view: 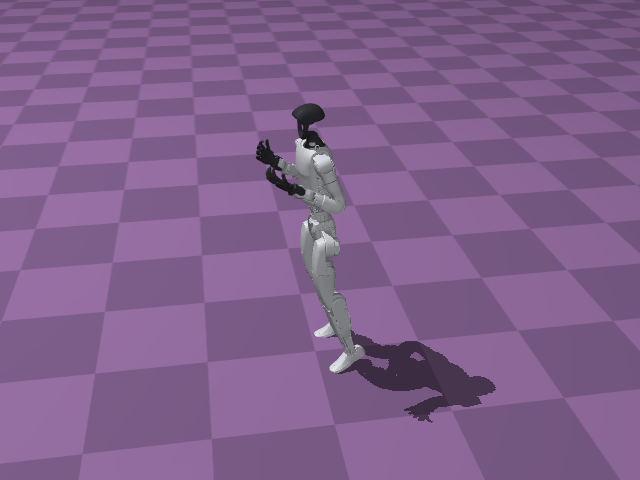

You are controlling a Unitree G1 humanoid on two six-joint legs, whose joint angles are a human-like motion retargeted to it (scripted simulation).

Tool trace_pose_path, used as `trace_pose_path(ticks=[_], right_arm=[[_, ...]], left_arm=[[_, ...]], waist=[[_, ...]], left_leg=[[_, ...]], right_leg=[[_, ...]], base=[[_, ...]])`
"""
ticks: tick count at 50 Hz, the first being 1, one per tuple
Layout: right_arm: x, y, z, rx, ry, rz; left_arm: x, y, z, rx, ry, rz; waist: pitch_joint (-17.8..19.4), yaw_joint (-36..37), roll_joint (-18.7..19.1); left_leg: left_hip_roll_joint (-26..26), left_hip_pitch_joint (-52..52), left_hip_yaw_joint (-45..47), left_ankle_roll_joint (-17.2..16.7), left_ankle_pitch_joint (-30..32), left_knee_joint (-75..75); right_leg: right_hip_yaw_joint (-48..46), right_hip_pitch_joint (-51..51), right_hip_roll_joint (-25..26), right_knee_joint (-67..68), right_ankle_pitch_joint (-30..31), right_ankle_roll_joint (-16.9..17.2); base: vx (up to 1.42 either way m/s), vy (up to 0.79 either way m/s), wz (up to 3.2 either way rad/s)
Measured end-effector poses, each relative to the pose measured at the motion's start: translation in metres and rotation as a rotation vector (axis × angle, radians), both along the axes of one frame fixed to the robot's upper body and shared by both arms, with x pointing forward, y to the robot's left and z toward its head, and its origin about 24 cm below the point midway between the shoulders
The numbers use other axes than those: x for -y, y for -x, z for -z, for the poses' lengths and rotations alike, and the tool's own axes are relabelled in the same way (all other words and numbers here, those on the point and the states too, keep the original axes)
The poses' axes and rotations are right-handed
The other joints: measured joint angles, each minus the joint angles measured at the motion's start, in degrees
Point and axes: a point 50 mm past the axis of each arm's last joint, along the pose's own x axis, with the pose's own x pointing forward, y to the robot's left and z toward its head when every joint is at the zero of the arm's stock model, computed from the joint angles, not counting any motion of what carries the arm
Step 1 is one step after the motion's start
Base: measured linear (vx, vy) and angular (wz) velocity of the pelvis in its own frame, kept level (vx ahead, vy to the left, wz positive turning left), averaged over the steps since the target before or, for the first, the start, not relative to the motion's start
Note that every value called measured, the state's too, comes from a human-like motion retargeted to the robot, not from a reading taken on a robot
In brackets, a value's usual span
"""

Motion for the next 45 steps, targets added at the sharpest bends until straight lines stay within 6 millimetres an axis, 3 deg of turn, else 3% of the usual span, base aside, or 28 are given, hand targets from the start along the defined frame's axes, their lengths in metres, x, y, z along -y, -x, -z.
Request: trace_pose_path(ticks=[2, 4, 6, 8, 10, 12, 13, 15, 18, 20, 21, 23, 25, 27, 28, 29, 30, 31, 32, 33, 35, 36, 38, 40, 42, 43, 44, 45], right_arm=[[-0.006, -0.003, 0.005, -0.023, 0.028, -0.027], [-0.018, -0.013, 0.016, -0.119, -0.067, -0.16], [-0.031, -0.028, 0.022, -0.157, -0.067, -0.16], [-0.047, -0.042, 0.017, -0.145, -0.039, -0.141], [-0.058, -0.049, 0.002, -0.109, -0.017, -0.08], [-0.058, -0.049, -0.018, -0.001, -0.009, -0.088], [-0.054, -0.047, -0.024, 0.064, 0.002, -0.087], [-0.042, -0.043, -0.019, 0.065, -0.013, -0.094], [-0.02, -0.026, 0.005, -0.021, 0.092, -0.079], [-0.007, -0.013, 0.014, -0.081, 0.148, -0.131], [-0.002, -0.009, 0.012, -0.052, 0.237, -0.056], [0.003, -0.006, 0.012, -0.059, 0.272, -0.058], [0.011, -0.008, 0.01, -0.047, 0.339, -0.07], [0.02, -0.014, 0.007, -0.018, 0.36, 0.101], [0.026, -0.018, 0.002, 0.089, 0.572, 0.327], [0.025, -0.021, 0.0, 0.07, 0.527, 0.276], [0.022, -0.023, 0.001, -0.01, 0.353, 0.083], [0.02, -0.025, -0.006, 0.022, 0.394, 0.063], [0.018, -0.026, -0.012, 0.051, 0.406, 0.043], [0.015, -0.025, -0.017, 0.075, 0.362, 0.025], [0.011, -0.025, -0.024, 0.098, 0.275, -0.051], [0.009, -0.027, -0.022, 0.082, 0.218, -0.08], [-0.001, -0.033, -0.014, 0.045, 0.125, -0.095], [-0.015, -0.04, -0.01, 0.037, 0.084, -0.055], [-0.022, -0.042, -0.013, 0.07, 0.113, 0.002], [-0.021, -0.043, -0.016, 0.139, 0.244, 0.148], [-0.024, -0.042, -0.017, 0.124, 0.188, 0.071], [-0.029, -0.038, -0.017, 0.074, 0.036, -0.118]], left_arm=[[0.002, -0.002, 0.011, -0.066, 0.066, 0.077], [0.007, -0.008, 0.03, -0.228, 0.284, 0.215], [0.014, -0.012, 0.047, -0.317, 0.525, 0.301], [0.03, -0.015, 0.057, -0.36, 0.831, 0.431], [0.035, -0.013, 0.05, -0.223, 0.926, 0.457], [0.026, -0.019, 0.042, -0.171, 0.94, 0.422], [0.012, -0.023, 0.04, -0.125, 0.916, 0.357], [-0.016, -0.029, 0.035, -0.042, 0.838, 0.23], [-0.058, -0.024, 0.014, -0.007, 0.358, -0.143], [-0.062, -0.029, -0.019, 0.007, -0.185, -0.532], [-0.055, -0.043, -0.042, 0.07, -0.408, -0.696], [-0.031, -0.077, -0.09, 0.281, -0.784, -1.001], [-0.008, -0.128, -0.14, 0.458, -1.203, -1.264], [0.007, -0.187, -0.176, 0.46, -1.702, -1.491], [0.005, -0.211, -0.189, 0.414, -1.993, -1.618], [-0.004, -0.226, -0.196, 0.31, -2.255, -1.686], [-0.018, -0.232, -0.206, 0.158, -2.483, -1.747], [-0.035, -0.228, -0.22, 0.003, -2.575, -1.775], [-0.049, -0.219, -0.237, 0.132, 2.555, 1.783], [-0.056, -0.208, -0.257, -0.193, -2.502, -1.841], [-0.048, -0.183, -0.301, -0.075, -2.192, -1.88], [-0.033, -0.173, -0.314, 0.072, -1.966, -1.845], [0.0, -0.15, -0.321, 0.358, -1.492, -1.722], [0.031, -0.121, -0.298, 0.58, -1.021, -1.527], [0.048, -0.1, -0.243, 0.675, -0.746, -1.199], [0.049, -0.09, -0.213, 0.676, -0.652, -1.013], [0.046, -0.082, -0.181, 0.636, -0.581, -0.814], [0.04, -0.072, -0.15, 0.588, -0.5, -0.628]], waist=[[0.6, 1.0, -0.2], [2.1, 2.5, -0.1], [3.9, 4.3, 0.6], [6.3, 6.5, 1.6], [9.8, 9.3, 3.4], [11.0, 12.8, 2.7], [10.8, 14.3, 1.7], [10.1, 15.1, 1.4], [0.4, 6.9, 3.4], [-2.4, -0.1, 8.1], [-2.4, -3.4, 9.3], [-2.0, -9.7, 10.5], [-1.0, -14.8, 10.1], [0.8, -18.9, 9.0], [1.7, -20.9, 8.6], [2.7, -23.1, 8.5], [3.7, -25.3, 8.6], [5.2, -26.9, 9.4], [6.4, -28.2, 10.0], [6.9, -28.8, 10.3], [7.8, -28.4, 9.8], [8.0, -26.9, 9.8], [8.4, -23.6, 9.7], [8.6, -19.7, 9.2], [7.3, -16.8, 8.1], [6.3, -15.4, 7.0], [5.2, -14.6, 6.0], [4.2, -14.0, 5.2]], left_leg=[[0.7, 0.4, -1.1, -1.0, -2.1, -1.0], [0.7, 1.0, -4.8, -1.4, -4.4, -2.1], [0.7, 0.9, -8.9, -2.0, -7.3, -1.3], [0.8, -0.4, -9.7, -1.0, -14.8, 4.7], [2.2, -4.6, -7.7, 1.7, -28.1, 19.1], [2.9, -10.5, -4.2, 6.7, -35.6, 30.9], [3.0, -12.3, -2.0, 7.9, -36.3, 33.1], [2.3, -9.8, 2.1, 7.6, -31.0, 27.1], [1.3, -4.6, 4.8, 3.7, -10.7, 8.0], [1.5, 0.1, 6.6, -1.6, 4.7, -2.9], [2.1, 1.6, 8.6, -3.9, 8.0, -4.7], [2.7, 3.7, 11.5, -6.6, 9.6, -6.8], [2.6, 4.7, 11.2, -7.1, 6.0, -7.4], [2.1, 5.2, 7.5, -7.3, 4.6, -8.1], [1.7, 5.0, 5.1, -7.7, 5.4, -8.4], [1.5, 4.6, 2.8, -8.3, 6.3, -8.4], [1.3, 4.1, 0.5, -9.0, 7.1, -8.3], [1.4, 3.5, -0.6, -8.6, 4.4, -7.2], [1.6, 2.7, -1.2, -8.0, 0.4, -5.6], [2.0, 1.8, -0.7, -6.7, -6.1, -3.0], [3.6, -1.0, 2.3, -4.3, -20.2, 5.6], [4.9, -3.1, 3.9, -3.1, -24.5, 11.1], [6.8, -6.5, 6.4, 1.1, -27.4, 20.1], [5.8, -7.5, 7.7, 5.4, -23.4, 22.2], [3.8, -6.5, 8.3, 4.8, -19.9, 18.6], [2.2, -5.5, 8.4, 4.1, -19.1, 14.7], [0.7, -4.2, 7.9, 3.1, -18.2, 10.3], [-0.7, -2.9, 7.1, 2.0, -17.1, 5.6]], right_leg=[[-1.8, 1.6, 0.0, -0.3, -3.8, 0.1], [-2.8, 3.3, 0.2, 0.4, -8.1, 1.0], [-3.8, 4.5, 0.5, 2.5, -11.4, 0.7], [-4.3, 4.3, 0.0, 7.9, -17.4, 0.0], [-3.0, 1.7, -0.5, 18.4, -29.6, -3.2], [0.1, -4.8, -2.3, 28.9, -38.6, -4.6], [2.0, -8.3, -3.1, 32.3, -39.8, -4.3], [5.4, -9.2, -3.2, 29.0, -34.5, -4.9], [5.3, -6.7, -1.4, 13.4, -11.8, -1.8], [6.4, -1.2, 0.4, 1.1, 2.9, -1.9], [7.2, -0.3, 0.9, 0.2, 5.6, -0.9], [8.2, 0.7, 1.2, 0.5, 7.3, 0.8], [8.0, 0.8, 0.9, 2.4, 5.5, 2.4], [7.7, 1.1, 0.6, 2.7, 4.0, 3.9], [7.9, 1.1, 0.4, 2.3, 3.6, 4.8], [8.1, 0.9, 0.5, 1.9, 3.1, 5.4], [8.4, 0.7, 0.6, 1.5, 2.5, 5.9], [8.4, -0.3, 0.7, 2.5, -0.4, 5.5], [8.3, -1.5, 0.9, 4.1, -4.2, 5.1], [8.0, -3.1, 1.0, 6.9, -9.9, 4.5], [7.7, -6.6, 1.2, 13.3, -22.0, 2.3], [8.4, -7.8, 1.7, 15.1, -25.2, 0.3], [10.4, -8.2, 2.2, 15.2, -26.8, -3.7], [12.4, -6.8, 1.4, 11.5, -22.1, -5.4], [13.0, -4.5, 0.4, 6.5, -14.9, -3.9], [13.4, -3.6, -0.2, 4.4, -11.4, -2.6], [13.5, -2.7, -0.5, 2.5, -8.1, -1.4], [13.6, -1.8, -0.6, 0.8, -5.0, -0.4]], base=[[0.1, -0.03, 0.07], [0.03, -0.01, 0.0], [0.0, 0.0, 0.0], [-0.03, 0.01, -0.1], [-0.08, 0.01, -0.45], [-0.01, 0.02, -0.96], [0.07, 0.04, -1.3], [0.15, 0.07, -1.31], [0.3, 0.06, -0.43], [0.14, 0.05, 0.13], [0.09, 0.02, 0.31], [0.07, 0.01, 0.5], [0.04, 0.02, 0.68], [0.03, 0.04, 0.68], [0.02, 0.04, 0.58], [0.02, 0.03, 0.5], [0.02, 0.02, 0.2], [0.0, 0.0, 0.0], [0.0, 0.01, -0.61], [0.0, -0.01, -0.93], [-0.01, -0.04, -1.28], [-0.01, -0.07, -1.33], [0.02, -0.06, -1.07], [0.06, -0.03, -0.72], [0.13, -0.01, -0.45], [0.15, 0.0, -0.31], [0.16, 0.01, -0.19], [0.18, 0.01, -0.04]])
